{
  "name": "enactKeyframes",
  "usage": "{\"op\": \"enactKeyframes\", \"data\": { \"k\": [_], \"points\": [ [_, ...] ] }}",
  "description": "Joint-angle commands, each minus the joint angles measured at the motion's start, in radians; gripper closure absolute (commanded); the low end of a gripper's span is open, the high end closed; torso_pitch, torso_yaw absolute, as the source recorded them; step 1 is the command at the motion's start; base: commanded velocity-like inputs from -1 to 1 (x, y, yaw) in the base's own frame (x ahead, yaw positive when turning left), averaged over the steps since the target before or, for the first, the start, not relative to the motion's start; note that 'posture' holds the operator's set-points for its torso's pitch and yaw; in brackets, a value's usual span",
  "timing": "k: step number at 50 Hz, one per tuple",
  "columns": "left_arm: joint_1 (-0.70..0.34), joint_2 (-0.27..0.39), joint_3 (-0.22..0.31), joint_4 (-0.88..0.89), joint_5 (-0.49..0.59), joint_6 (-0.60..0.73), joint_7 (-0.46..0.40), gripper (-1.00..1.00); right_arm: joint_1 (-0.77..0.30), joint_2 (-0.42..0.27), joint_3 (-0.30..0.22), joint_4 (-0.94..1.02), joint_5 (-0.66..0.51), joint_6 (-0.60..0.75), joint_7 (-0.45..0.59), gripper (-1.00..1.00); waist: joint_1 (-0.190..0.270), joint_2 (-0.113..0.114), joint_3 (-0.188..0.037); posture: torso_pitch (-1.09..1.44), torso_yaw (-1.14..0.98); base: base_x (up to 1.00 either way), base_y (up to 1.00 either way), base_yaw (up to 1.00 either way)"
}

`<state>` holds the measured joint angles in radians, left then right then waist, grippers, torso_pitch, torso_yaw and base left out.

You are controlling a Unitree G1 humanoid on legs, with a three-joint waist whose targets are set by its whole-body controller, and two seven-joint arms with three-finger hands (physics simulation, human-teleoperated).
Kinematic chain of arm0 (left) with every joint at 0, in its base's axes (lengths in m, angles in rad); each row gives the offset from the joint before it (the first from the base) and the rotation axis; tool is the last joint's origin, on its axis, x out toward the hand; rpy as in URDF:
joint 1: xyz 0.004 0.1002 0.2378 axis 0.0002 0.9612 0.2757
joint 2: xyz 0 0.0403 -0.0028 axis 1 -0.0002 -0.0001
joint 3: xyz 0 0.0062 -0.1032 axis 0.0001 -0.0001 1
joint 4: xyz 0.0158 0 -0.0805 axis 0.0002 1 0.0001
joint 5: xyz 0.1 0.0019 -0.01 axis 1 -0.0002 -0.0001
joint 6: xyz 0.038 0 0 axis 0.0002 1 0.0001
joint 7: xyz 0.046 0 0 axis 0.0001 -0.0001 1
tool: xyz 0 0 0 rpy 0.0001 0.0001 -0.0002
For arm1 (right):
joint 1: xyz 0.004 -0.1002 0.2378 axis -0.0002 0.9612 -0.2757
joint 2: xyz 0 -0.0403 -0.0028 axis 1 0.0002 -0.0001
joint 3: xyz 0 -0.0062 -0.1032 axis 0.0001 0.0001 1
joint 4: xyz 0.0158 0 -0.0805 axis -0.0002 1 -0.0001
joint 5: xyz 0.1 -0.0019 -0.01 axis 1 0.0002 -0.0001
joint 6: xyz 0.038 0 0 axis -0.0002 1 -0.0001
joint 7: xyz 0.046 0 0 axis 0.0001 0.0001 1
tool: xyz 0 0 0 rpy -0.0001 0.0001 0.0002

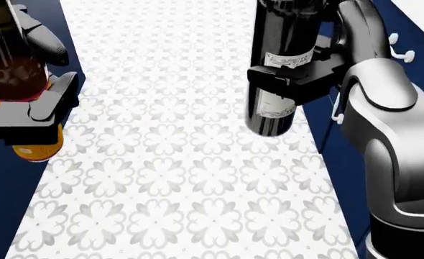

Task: Move the drinks to the dining counter.

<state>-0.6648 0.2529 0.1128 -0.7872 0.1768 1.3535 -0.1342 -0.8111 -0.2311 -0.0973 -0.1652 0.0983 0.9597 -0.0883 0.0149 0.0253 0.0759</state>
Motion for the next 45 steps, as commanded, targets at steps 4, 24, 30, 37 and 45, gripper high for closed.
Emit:
{"op": "enactKeyframes", "data": {
  "k": [4,24,30,37,45],
  "points": [
    [-0.041,0.0,0.003,-0.046,0.003,-0.089,0.002,1.0,-0.062,-0.017,-0.045,-0.075,-0.014,-0.094,-0.028,1.0,-0.003,-0.017,-0.027,0.0,0.0,0.46,0.0,0.0],
    [-0.024,-0.001,0.022,-0.048,-0.012,-0.106,0.002,1.0,-0.056,0.0,-0.039,-0.074,-0.007,-0.104,-0.03,1.0,-0.019,0.024,-0.052,0.0,0.0,0.46,0.0,0.0],
    [-0.029,0.003,0.02,-0.052,-0.016,-0.097,0.003,1.0,-0.051,-0.003,-0.036,-0.071,-0.006,-0.111,-0.029,1.0,0.001,0.013,-0.043,0.0,0.0,0.42,0.07,0.0],
    [-0.039,0.005,0.014,-0.051,-0.015,-0.09,0.005,1.0,-0.052,-0.008,-0.035,-0.09,-0.011,-0.1,-0.018,1.0,0.016,-0.094,-0.041,0.0,0.0,0.21,0.0,0.96],
    [-0.039,0.004,0.011,-0.055,-0.012,-0.087,0.004,1.0,-0.048,-0.008,-0.034,-0.105,-0.015,-0.094,-0.005,1.0,0.006,-0.047,-0.044,0.0,0.0,0.18,0.0,1.0]
  ]
}}
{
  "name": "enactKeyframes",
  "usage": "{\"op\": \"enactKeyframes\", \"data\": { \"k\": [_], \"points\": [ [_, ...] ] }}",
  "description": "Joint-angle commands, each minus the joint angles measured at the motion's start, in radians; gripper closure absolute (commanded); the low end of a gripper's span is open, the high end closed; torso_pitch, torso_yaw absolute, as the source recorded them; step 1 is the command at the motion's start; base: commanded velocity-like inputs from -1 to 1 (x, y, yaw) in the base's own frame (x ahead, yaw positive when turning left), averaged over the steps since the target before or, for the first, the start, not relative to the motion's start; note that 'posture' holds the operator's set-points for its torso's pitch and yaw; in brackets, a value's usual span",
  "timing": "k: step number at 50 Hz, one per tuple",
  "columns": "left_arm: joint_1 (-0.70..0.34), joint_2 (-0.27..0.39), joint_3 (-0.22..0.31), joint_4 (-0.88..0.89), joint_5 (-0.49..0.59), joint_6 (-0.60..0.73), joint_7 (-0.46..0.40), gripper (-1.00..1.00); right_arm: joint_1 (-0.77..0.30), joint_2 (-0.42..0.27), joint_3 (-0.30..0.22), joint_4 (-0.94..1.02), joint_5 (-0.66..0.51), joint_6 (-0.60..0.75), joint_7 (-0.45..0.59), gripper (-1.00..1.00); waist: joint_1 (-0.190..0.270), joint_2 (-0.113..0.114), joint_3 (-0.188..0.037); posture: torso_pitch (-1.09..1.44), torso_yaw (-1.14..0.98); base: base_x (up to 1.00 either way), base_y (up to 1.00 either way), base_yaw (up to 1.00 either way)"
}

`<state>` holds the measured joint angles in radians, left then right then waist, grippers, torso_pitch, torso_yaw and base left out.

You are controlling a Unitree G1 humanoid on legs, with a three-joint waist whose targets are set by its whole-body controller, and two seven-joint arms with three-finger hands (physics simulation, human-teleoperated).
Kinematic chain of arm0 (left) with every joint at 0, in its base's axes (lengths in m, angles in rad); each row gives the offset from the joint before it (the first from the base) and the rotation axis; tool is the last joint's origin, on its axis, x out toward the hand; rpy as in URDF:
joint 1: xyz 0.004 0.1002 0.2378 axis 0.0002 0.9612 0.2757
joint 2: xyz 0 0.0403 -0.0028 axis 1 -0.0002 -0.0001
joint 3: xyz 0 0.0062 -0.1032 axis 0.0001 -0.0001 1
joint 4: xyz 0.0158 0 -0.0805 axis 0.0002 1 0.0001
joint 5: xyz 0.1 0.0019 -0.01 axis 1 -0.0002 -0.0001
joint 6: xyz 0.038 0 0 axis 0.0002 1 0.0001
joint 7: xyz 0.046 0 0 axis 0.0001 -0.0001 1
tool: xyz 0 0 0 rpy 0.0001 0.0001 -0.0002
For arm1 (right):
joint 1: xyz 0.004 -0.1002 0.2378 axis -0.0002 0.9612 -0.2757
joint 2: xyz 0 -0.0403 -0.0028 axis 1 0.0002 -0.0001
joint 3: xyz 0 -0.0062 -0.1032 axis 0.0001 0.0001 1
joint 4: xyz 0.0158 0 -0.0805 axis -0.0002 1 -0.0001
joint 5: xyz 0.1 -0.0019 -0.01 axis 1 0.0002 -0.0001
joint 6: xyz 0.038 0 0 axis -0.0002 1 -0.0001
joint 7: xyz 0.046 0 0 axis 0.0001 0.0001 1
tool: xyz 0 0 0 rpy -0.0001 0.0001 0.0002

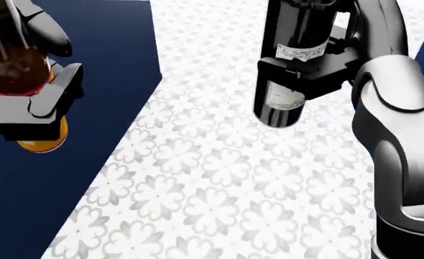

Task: Move the drinks to the dining counter.

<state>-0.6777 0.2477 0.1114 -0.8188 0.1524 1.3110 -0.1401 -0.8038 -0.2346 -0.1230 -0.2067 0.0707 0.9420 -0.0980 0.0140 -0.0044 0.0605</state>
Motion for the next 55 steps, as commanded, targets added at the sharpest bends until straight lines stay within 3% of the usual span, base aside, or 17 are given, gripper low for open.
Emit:
{"op": "enactKeyframes", "data": {
  "k": [1,3,4,6,9,13,16,17,21,29,32,33,40,44,45,49,55],
  "points": [
    [-0.023,0.008,0.011,-0.024,0.013,-0.046,0.011,1.0,-0.054,-0.006,-0.01,-0.063,0.011,-0.077,0.006,1.0,0.007,-0.004,-0.03,0.0,0.0,0.19,0.0,1.0],
    [-0.021,0.007,0.011,-0.025,0.014,-0.047,0.01,1.0,-0.05,-0.005,-0.01,-0.064,0.01,-0.082,0.008,1.0,0.011,0.041,-0.042,0.0,0.0,0.18,0.0,1.0],
    [-0.016,0.006,0.011,-0.023,0.014,-0.055,0.011,1.0,-0.048,-0.006,-0.012,-0.054,0.01,-0.095,0.011,1.0,0.015,0.086,-0.078,0.0,0.0,0.18,0.0,1.0],
    [-0.008,0.003,0.013,-0.02,0.015,-0.063,0.011,1.0,-0.044,-0.008,-0.014,-0.053,0.009,-0.098,0.013,1.0,0.018,0.065,-0.022,0.0,0.0,0.18,0.0,1.0],
    [-0.009,0.001,0.01,-0.023,0.016,-0.061,0.012,1.0,-0.044,-0.006,-0.012,-0.06,0.008,-0.093,0.012,1.0,0.04,0.026,-0.046,0.0,0.0,0.19,0.0,1.0],
    [-0.004,0.002,0.017,-0.017,0.015,-0.072,0.009,1.0,-0.046,-0.012,-0.014,-0.054,0.005,-0.096,0.016,1.0,0.034,-0.031,-0.024,0.0,0.0,0.19,0.0,1.0],
    [-0.005,0.001,0.014,-0.017,0.016,-0.07,0.011,1.0,-0.048,-0.017,-0.013,-0.063,0.0,-0.085,0.02,1.0,0.021,-0.122,-0.037,0.0,0.0,0.19,0.0,1.0],
    [-0.007,0.0,0.013,-0.017,0.016,-0.069,0.012,1.0,-0.048,-0.018,-0.013,-0.065,-0.001,-0.083,0.022,1.0,0.015,-0.088,-0.033,0.0,0.0,0.18,0.0,1.0],
    [-0.008,0.003,0.015,-0.017,0.016,-0.069,0.01,1.0,-0.048,-0.014,-0.01,-0.07,-0.006,-0.08,0.026,1.0,0.019,-0.079,-0.043,0.0,0.0,0.18,0.0,1.0],
    [-0.002,0.0,0.014,-0.017,0.016,-0.072,0.01,1.0,-0.051,-0.017,-0.019,-0.076,-0.007,-0.069,0.031,1.0,0.004,0.013,-0.039,0.0,0.0,0.19,0.0,1.0],
    [-0.01,-0.001,0.012,-0.018,0.016,-0.065,0.011,1.0,-0.045,-0.018,-0.019,-0.082,-0.007,-0.066,0.03,1.0,0.007,0.065,-0.068,0.0,0.0,0.18,0.0,1.0],
    [-0.014,-0.001,0.008,-0.021,0.017,-0.058,0.012,1.0,-0.047,-0.02,-0.019,-0.085,-0.006,-0.062,0.031,1.0,0.008,0.059,-0.034,0.0,0.0,0.18,0.0,1.0],
    [-0.036,0.002,-0.004,-0.039,0.024,-0.024,0.012,1.0,-0.045,-0.029,-0.021,-0.116,-0.004,-0.026,0.044,1.0,0.035,-0.017,-0.03,0.0,0.0,0.18,0.0,1.0],
    [-0.044,0.002,-0.01,-0.047,0.03,-0.009,0.011,1.0,-0.037,-0.029,-0.017,-0.126,-0.005,-0.017,0.057,1.0,0.023,-0.12,-0.033,0.0,0.0,0.18,0.0,1.0],
    [-0.039,-0.002,-0.011,-0.042,0.031,-0.019,0.012,1.0,-0.037,-0.029,-0.016,-0.131,-0.006,-0.011,0.06,1.0,0.016,-0.087,-0.031,0.0,0.0,0.17,0.0,1.0],
    [-0.032,-0.008,-0.013,-0.029,0.036,-0.04,0.01,1.0,-0.038,-0.029,-0.013,-0.148,-0.01,0.005,0.074,1.0,0.018,-0.079,-0.039,0.0,0.0,0.18,0.0,1.0],
    [-0.037,-0.007,-0.014,-0.037,0.04,-0.029,0.005,1.0,-0.037,-0.028,-0.013,-0.161,-0.017,0.018,0.087,1.0,0.002,-0.012,-0.034,0.0,0.0,0.19,0.0,1.0]
  ]
}}
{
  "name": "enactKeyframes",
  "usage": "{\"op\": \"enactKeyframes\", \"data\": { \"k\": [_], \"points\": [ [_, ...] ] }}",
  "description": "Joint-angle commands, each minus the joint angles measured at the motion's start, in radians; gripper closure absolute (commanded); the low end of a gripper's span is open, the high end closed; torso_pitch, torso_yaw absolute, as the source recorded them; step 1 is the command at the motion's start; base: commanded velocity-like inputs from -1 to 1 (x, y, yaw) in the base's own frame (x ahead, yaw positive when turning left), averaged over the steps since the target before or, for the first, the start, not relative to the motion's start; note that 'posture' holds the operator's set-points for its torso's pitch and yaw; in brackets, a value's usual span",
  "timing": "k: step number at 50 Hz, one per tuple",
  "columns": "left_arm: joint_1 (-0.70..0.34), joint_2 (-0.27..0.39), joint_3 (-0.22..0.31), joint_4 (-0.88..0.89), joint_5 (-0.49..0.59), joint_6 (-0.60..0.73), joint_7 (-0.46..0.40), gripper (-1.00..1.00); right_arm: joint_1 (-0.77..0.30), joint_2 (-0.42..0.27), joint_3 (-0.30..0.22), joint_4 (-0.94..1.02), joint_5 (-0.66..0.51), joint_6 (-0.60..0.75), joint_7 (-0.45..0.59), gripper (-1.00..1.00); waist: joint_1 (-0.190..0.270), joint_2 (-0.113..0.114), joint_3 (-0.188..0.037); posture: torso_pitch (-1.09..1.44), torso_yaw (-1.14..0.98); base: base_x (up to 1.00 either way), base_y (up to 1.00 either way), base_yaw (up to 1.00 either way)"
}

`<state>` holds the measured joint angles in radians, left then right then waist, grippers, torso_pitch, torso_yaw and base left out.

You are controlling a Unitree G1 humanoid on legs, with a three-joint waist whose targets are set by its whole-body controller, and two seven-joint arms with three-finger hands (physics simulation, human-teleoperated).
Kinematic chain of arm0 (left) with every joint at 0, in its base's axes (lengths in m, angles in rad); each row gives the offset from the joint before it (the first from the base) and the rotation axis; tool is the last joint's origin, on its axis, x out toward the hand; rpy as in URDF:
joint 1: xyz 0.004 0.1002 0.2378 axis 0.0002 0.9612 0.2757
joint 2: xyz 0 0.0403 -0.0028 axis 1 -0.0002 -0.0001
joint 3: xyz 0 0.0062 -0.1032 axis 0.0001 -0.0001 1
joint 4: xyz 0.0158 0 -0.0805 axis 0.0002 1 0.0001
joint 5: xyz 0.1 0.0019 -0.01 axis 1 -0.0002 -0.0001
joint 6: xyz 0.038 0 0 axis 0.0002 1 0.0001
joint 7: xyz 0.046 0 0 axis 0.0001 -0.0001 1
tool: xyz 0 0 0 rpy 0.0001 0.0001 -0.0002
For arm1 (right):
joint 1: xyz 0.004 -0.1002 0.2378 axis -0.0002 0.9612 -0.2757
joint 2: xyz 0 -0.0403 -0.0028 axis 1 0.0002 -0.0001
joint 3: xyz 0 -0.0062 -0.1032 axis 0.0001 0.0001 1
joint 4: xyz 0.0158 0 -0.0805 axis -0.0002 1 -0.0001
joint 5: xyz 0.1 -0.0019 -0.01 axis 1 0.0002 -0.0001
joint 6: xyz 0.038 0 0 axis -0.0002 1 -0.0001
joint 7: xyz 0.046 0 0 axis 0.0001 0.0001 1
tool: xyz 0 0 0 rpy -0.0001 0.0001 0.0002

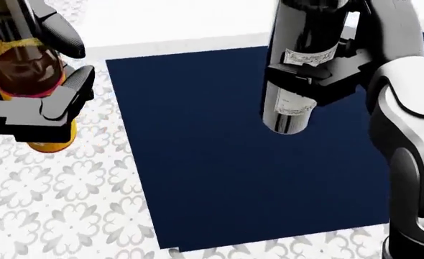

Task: Move the drinks to the dining counter.

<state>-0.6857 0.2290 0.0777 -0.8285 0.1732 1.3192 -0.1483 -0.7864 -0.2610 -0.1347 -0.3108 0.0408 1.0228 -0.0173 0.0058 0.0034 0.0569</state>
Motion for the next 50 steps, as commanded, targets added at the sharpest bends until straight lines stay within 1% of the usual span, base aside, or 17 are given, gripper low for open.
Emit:
{"op": "enactKeyframes", "data": {
  "k": [1,3,7,11,14,15,17,18,20,23,27,29,36,41,42,46,50],
  "points": [
    [-0.039,0.016,0.018,-0.027,0.022,-0.029,0.011,1.0,-0.055,-0.001,-0.011,-0.056,0.014,-0.058,0.004,0.95,-0.021,-0.007,-0.012,0.0,0.0,0.0,0.0,0.0],
    [-0.044,0.016,0.019,-0.026,0.024,-0.026,0.009,1.0,-0.054,-0.001,-0.011,-0.062,0.018,-0.052,0.006,0.98,-0.037,0.048,-0.046,0.0,0.0,0.0,0.0,0.0],
    [-0.043,0.016,0.02,-0.026,0.026,-0.028,0.006,1.0,-0.052,0.0,-0.008,-0.07,0.021,-0.05,0.01,1.0,-0.029,0.044,-0.013,0.0,0.0,0.0,0.0,0.0],
    [-0.045,0.017,0.02,-0.027,0.028,-0.025,0.003,1.0,-0.048,0.004,-0.005,-0.078,0.023,-0.041,0.015,1.0,-0.017,0.001,0.001,0.0,0.0,0.0,0.0,0.0],
    [-0.052,0.019,0.017,-0.033,0.03,-0.014,0.001,1.0,-0.047,0.006,-0.007,-0.075,0.026,-0.041,0.015,1.0,-0.004,-0.065,-0.003,0.0,0.0,0.0,0.0,0.0],
    [-0.055,0.02,0.017,-0.034,0.031,-0.01,0.0,1.0,-0.046,0.006,-0.006,-0.077,0.025,-0.041,0.015,1.0,0.003,-0.021,-0.006,0.0,0.0,0.0,0.0,0.0],
    [-0.053,0.02,0.016,-0.034,0.033,-0.011,0.0,1.0,-0.033,0.008,-0.004,-0.078,0.022,-0.053,0.013,1.0,-0.003,-0.025,-0.023,0.0,0.0,0.0,0.0,0.0],
    [-0.052,0.02,0.017,-0.034,0.033,-0.011,-0.001,1.0,-0.027,0.008,-0.001,-0.077,0.02,-0.059,0.016,1.0,0.023,-0.019,-0.052,0.0,0.0,0.0,0.0,0.99],
    [-0.054,0.021,0.018,-0.034,0.035,-0.01,-0.003,1.0,-0.029,0.007,0.008,-0.072,0.011,-0.062,0.022,1.0,0.009,-0.024,-0.036,0.0,0.0,0.0,0.0,1.0],
    [-0.057,0.022,0.016,-0.039,0.036,-0.003,-0.005,1.0,-0.024,0.011,0.007,-0.067,0.006,-0.07,0.027,1.0,0.006,-0.011,-0.05,0.0,0.0,0.0,0.0,1.0],
    [-0.054,0.022,0.015,-0.036,0.038,-0.009,-0.006,1.0,-0.025,0.01,0.003,-0.076,0.001,-0.062,0.034,1.0,0.001,0.029,-0.03,0.0,0.0,0.0,0.0,1.0],
    [-0.058,0.024,0.016,-0.037,0.04,-0.005,-0.009,1.0,-0.027,0.008,-0.001,-0.082,0.0,-0.056,0.037,1.0,-0.026,0.07,-0.029,0.0,0.0,0.0,0.0,0.47],
    [-0.097,0.038,0.01,-0.043,0.045,0.03,-0.019,1.0,-0.057,-0.014,-0.016,-0.145,0.012,0.022,0.046,1.0,-0.015,-0.03,-0.018,0.0,0.0,0.0,0.0,0.0],
    [-0.139,0.049,0.009,-0.039,0.045,0.062,-0.029,1.0,-0.095,-0.027,-0.031,-0.186,0.029,0.088,0.039,1.0,0.002,-0.021,-0.028,0.0,0.0,0.0,0.0,0.0],
    [-0.142,0.05,0.006,-0.032,0.046,0.059,-0.029,1.0,-0.105,-0.03,-0.035,-0.194,0.033,0.105,0.036,1.0,0.003,-0.01,-0.05,0.0,0.0,0.0,-0.07,0.0],
    [-0.17,0.053,0.001,-0.029,0.047,0.082,-0.034,1.0,-0.12,-0.043,-0.047,-0.216,0.05,0.137,0.028,1.0,0.002,0.036,-0.044,0.0,0.0,0.0,-0.15,0.0],
    [-0.214,0.066,-0.007,-0.028,0.051,0.114,-0.041,1.0,-0.135,-0.055,-0.061,-0.236,0.072,0.16,0.015,1.0,-0.007,0.042,-0.051,0.0,0.0,0.0,-0.34,0.0]
  ]
}}
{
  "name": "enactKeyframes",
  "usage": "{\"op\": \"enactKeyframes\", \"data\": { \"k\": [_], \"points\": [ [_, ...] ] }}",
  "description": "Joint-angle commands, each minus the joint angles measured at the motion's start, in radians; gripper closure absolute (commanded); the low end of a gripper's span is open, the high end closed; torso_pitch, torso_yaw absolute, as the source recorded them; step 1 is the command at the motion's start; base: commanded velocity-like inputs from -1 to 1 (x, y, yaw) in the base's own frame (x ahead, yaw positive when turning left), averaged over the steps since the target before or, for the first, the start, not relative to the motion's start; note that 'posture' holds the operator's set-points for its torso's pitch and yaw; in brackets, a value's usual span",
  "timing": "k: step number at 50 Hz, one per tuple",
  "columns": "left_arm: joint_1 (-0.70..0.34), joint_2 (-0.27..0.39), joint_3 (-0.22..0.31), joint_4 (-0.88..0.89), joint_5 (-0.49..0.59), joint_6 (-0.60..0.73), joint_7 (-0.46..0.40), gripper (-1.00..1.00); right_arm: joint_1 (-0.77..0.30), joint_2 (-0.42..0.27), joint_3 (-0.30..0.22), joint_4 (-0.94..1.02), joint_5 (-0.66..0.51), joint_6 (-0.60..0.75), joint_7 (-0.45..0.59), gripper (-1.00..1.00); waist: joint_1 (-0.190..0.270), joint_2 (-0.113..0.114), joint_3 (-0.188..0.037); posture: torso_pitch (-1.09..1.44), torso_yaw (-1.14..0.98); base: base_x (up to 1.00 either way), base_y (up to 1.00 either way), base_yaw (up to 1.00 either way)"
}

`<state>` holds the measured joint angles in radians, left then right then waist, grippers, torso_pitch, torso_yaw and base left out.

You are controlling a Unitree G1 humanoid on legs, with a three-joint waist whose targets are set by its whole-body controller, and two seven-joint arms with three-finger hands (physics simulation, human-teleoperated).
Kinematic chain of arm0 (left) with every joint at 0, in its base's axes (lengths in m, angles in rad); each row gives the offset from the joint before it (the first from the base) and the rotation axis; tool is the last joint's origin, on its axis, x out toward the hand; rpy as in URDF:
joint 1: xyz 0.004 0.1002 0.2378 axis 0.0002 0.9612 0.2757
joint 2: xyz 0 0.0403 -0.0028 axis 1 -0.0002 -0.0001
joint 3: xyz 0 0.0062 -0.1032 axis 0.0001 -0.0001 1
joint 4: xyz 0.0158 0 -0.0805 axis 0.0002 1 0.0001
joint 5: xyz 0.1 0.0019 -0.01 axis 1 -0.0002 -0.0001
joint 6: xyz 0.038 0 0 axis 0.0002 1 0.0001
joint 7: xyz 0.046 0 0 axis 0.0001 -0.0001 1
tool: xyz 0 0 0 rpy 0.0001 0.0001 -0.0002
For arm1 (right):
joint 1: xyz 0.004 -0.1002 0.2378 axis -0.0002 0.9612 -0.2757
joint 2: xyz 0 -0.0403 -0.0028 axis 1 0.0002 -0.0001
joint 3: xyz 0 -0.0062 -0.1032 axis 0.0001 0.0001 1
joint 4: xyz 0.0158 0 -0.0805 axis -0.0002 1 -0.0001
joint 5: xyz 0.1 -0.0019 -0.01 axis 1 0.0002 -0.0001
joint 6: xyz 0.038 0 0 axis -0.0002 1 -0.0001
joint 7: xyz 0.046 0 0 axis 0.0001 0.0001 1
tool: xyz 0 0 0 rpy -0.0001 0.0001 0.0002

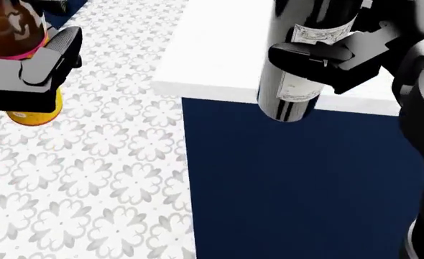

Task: Move the drinks to the dining counter.

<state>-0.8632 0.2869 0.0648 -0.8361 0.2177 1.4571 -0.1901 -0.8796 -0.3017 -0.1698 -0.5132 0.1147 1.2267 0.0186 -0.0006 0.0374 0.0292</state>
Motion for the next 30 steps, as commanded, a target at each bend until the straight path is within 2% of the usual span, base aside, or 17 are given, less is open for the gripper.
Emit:
{"op": "enactKeyframes", "data": {
  "k": [1,4,5,6,7,9,10,12,16,19,20,21,23,25,26,27,30],
  "points": [
    [-0.047,0.011,0.004,-0.022,0.007,-0.013,-0.001,1.0,-0.047,-0.018,-0.027,-0.038,0.004,-0.037,-0.024,1.0,-0.002,0.001,-0.019,0.0,0.0,0.0,-0.35,0.0],
    [-0.064,0.015,0.0,-0.016,0.01,-0.008,-0.004,1.0,-0.061,-0.03,-0.035,-0.045,0.02,-0.026,-0.032,1.0,0.0,-0.037,-0.01,0.0,0.0,0.0,-0.35,0.0],
    [-0.067,0.014,-0.001,-0.014,0.011,-0.008,-0.004,1.0,-0.064,-0.033,-0.037,-0.049,0.026,-0.022,-0.035,1.0,0.003,-0.063,-0.015,0.0,0.0,0.0,-0.34,0.0],
    [-0.071,0.014,-0.001,-0.013,0.012,-0.007,-0.005,1.0,-0.069,-0.035,-0.038,-0.053,0.033,-0.017,-0.037,1.0,0.005,-0.105,-0.026,0.0,0.0,0.0,-0.35,0.0],
    [-0.074,0.014,-0.003,-0.014,0.014,-0.004,-0.005,1.0,-0.071,-0.037,-0.039,-0.056,0.039,-0.014,-0.039,1.0,0.001,-0.073,-0.021,0.0,0.0,0.0,-0.34,0.0],
    [-0.08,0.016,-0.005,-0.015,0.016,0.0,-0.006,1.0,-0.073,-0.039,-0.039,-0.057,0.049,-0.013,-0.042,1.0,-0.011,-0.107,-0.018,0.0,0.0,0.0,0.0,-0.63],
    [-0.081,0.016,-0.005,-0.015,0.016,0.001,-0.007,1.0,-0.073,-0.04,-0.039,-0.057,0.053,-0.014,-0.043,1.0,-0.023,-0.106,-0.021,0.0,0.0,0.0,0.0,-0.98],
    [-0.079,0.016,-0.005,-0.017,0.018,0.0,-0.008,1.0,-0.075,-0.043,-0.037,-0.06,0.06,-0.009,-0.046,1.0,-0.023,-0.089,-0.02,0.0,0.0,0.0,0.0,-1.0],
    [-0.085,0.016,-0.005,-0.016,0.02,0.003,-0.011,1.0,-0.094,-0.051,-0.036,-0.063,0.071,0.009,-0.052,1.0,-0.016,-0.059,0.007,0.0,0.0,0.0,0.0,-1.0],
    [-0.095,0.023,-0.002,-0.017,0.021,0.011,-0.016,1.0,-0.102,-0.057,-0.032,-0.064,0.073,0.013,-0.057,1.0,-0.006,-0.038,0.011,0.0,0.0,0.0,0.0,-1.0],
    [-0.099,0.025,-0.001,-0.019,0.021,0.016,-0.018,1.0,-0.106,-0.061,-0.027,-0.066,0.071,0.016,-0.058,1.0,0.018,-0.031,0.027,0.0,0.0,0.0,0.0,0.0],
    [-0.108,0.031,-0.001,-0.025,0.021,0.03,-0.021,1.0,-0.107,-0.065,-0.018,-0.066,0.069,0.016,-0.056,1.0,0.017,-0.044,0.039,0.0,0.0,0.0,0.0,0.0],
    [-0.111,0.034,0.002,-0.025,0.021,0.032,-0.023,1.0,-0.116,-0.063,-0.016,-0.066,0.066,0.02,-0.055,1.0,0.014,-0.03,0.038,0.0,0.0,0.0,0.0,0.0],
    [-0.111,0.038,0.006,-0.023,0.02,0.031,-0.026,1.0,-0.117,-0.062,-0.015,-0.065,0.064,0.016,-0.053,1.0,-0.003,0.0,0.021,0.0,0.0,0.0,0.0,0.0],
    [-0.115,0.04,0.006,-0.027,0.02,0.038,-0.026,1.0,-0.117,-0.062,-0.014,-0.064,0.062,0.016,-0.052,1.0,-0.012,-0.005,0.011,0.0,0.0,0.0,0.0,0.0],
    [-0.11,0.038,0.007,-0.024,0.019,0.03,-0.026,1.0,-0.115,-0.059,-0.011,-0.058,0.061,0.014,-0.05,1.0,-0.006,-0.016,0.026,0.0,0.0,0.0,0.0,0.0],
    [-0.103,0.035,0.009,-0.019,0.018,0.018,-0.025,1.0,-0.115,-0.055,-0.007,-0.054,0.055,0.013,-0.049,1.0,-0.004,-0.028,0.012,0.0,0.0,0.0,0.0,0.0]
  ]
}}
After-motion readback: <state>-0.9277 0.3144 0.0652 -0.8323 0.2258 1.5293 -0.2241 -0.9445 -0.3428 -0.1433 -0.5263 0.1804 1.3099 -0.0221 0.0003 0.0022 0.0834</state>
